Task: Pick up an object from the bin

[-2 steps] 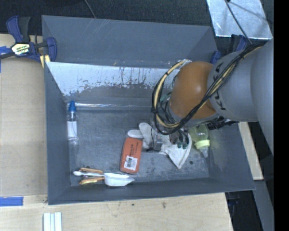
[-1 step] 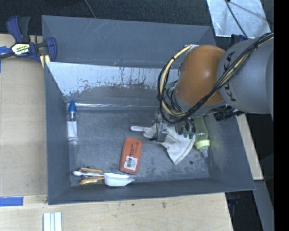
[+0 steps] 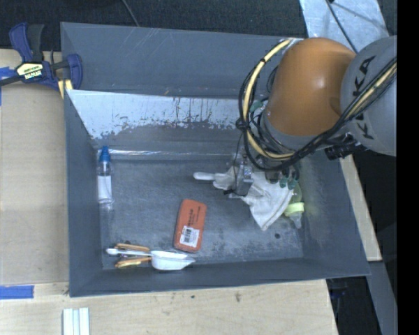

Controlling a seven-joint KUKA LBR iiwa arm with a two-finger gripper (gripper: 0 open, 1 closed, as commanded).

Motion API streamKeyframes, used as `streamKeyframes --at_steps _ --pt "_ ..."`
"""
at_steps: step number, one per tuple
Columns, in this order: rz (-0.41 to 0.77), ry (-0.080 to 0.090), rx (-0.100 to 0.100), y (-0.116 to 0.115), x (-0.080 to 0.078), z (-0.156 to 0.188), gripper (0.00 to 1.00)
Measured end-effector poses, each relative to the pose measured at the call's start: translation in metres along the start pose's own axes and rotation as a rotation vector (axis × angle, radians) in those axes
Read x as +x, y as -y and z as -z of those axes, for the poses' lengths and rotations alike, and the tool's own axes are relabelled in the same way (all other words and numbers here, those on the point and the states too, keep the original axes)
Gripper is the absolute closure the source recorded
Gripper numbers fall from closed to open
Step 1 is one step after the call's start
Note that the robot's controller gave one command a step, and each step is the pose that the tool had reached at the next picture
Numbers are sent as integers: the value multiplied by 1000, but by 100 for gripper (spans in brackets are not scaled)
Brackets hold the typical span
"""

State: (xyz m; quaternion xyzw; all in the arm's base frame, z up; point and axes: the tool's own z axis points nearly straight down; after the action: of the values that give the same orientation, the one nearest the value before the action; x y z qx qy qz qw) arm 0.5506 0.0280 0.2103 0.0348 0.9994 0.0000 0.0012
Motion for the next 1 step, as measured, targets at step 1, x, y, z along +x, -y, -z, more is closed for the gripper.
streamKeyframes --at_steps 1 --pt "1 1 0 0 0 0 0"
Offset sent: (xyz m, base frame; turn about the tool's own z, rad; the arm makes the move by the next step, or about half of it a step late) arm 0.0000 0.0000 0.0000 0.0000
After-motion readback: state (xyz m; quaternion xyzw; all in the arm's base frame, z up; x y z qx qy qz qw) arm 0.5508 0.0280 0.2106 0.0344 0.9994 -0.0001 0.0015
